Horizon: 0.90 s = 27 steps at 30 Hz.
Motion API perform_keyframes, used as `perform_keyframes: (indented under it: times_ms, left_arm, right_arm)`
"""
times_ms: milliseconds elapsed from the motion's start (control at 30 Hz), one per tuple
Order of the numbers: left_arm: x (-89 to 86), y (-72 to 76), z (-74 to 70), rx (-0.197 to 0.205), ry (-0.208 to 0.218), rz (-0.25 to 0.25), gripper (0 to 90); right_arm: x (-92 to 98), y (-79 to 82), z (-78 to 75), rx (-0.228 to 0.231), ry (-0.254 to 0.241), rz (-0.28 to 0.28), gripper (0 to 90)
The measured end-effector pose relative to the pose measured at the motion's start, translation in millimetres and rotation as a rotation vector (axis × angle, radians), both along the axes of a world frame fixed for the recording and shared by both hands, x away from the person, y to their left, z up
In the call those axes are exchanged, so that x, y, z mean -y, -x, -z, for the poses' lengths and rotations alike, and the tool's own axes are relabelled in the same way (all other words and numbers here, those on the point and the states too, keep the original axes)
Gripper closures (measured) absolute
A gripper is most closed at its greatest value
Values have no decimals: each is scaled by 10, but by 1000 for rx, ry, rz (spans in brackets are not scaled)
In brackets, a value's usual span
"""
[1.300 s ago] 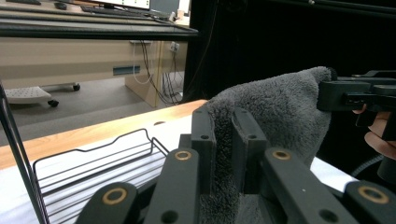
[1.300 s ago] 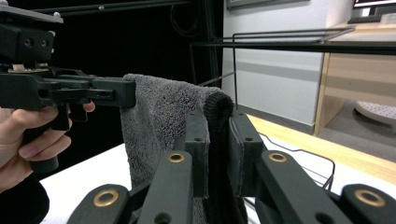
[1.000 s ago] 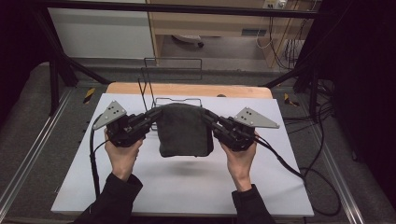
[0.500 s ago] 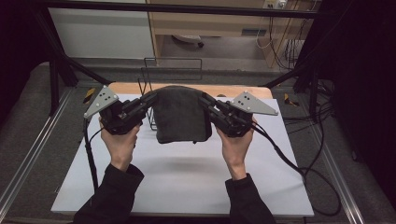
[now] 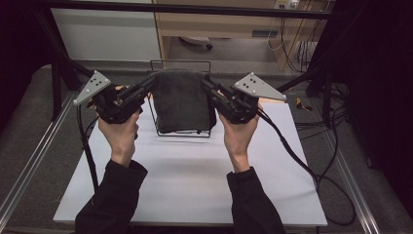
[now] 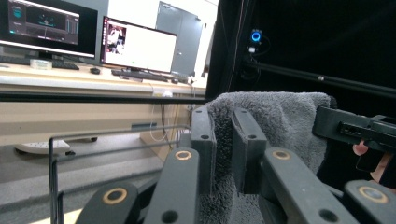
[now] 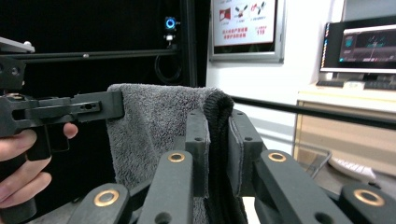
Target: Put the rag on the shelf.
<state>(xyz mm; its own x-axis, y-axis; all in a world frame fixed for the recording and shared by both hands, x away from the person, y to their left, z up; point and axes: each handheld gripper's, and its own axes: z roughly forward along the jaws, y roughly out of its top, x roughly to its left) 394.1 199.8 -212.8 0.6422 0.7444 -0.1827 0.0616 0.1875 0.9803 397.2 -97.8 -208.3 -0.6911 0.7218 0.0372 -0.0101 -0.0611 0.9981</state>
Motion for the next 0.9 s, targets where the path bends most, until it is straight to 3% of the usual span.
perform_keyframes:
  times_ms: [500,900]
  left_arm:
    - [-11,-88,-366,68,6,-29,805]
    - [-45,-273,-670,93,11,-44,805]
  right_arm:
    - [-57,-135,-360,53,-35,16,808]
    - [-117,-298,-640,95,-55,27,809]
